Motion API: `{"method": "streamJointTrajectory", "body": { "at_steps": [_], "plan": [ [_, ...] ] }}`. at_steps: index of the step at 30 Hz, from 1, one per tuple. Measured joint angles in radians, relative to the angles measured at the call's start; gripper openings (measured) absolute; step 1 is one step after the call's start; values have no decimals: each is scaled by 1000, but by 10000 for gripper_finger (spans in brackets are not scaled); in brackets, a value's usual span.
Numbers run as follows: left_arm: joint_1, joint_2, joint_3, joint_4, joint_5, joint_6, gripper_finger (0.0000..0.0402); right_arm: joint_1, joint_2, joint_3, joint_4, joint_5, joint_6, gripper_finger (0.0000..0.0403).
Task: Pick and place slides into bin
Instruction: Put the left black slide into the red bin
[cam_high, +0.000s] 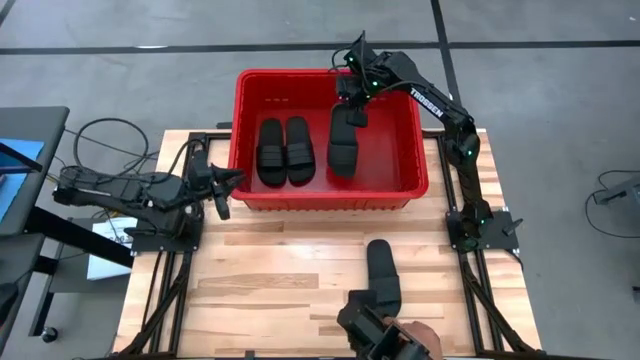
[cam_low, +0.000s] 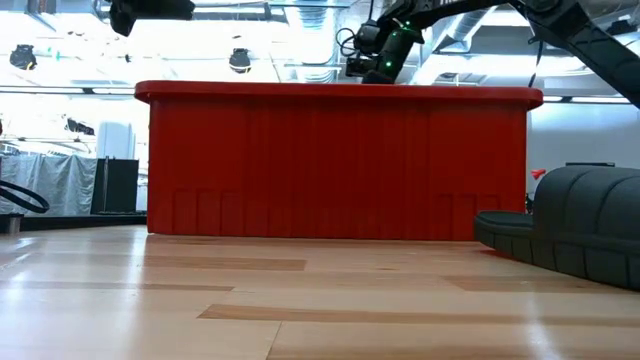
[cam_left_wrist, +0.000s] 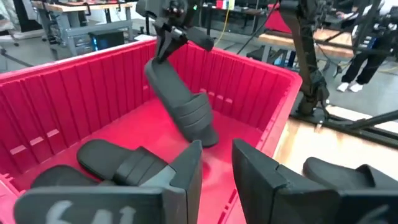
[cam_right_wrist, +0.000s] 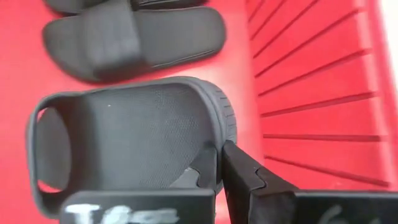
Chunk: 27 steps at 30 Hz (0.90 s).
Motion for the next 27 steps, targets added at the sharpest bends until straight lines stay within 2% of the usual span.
{"method": "streamJointTrajectory", "body": {
  "at_steps": [10, 15, 27],
  "plan": [
    [4, -4, 0, -11, 3, 0, 77, 2, 0, 0, -50, -134, 2, 0],
    [4, -4, 0, -12, 9, 0, 77, 2, 14, 0, -50, -162, 21, 0],
    [4, -3, 0, -13, 39, -17, 77, 1, 164, 0, -15, -117, 27, 0]
  ]
}}
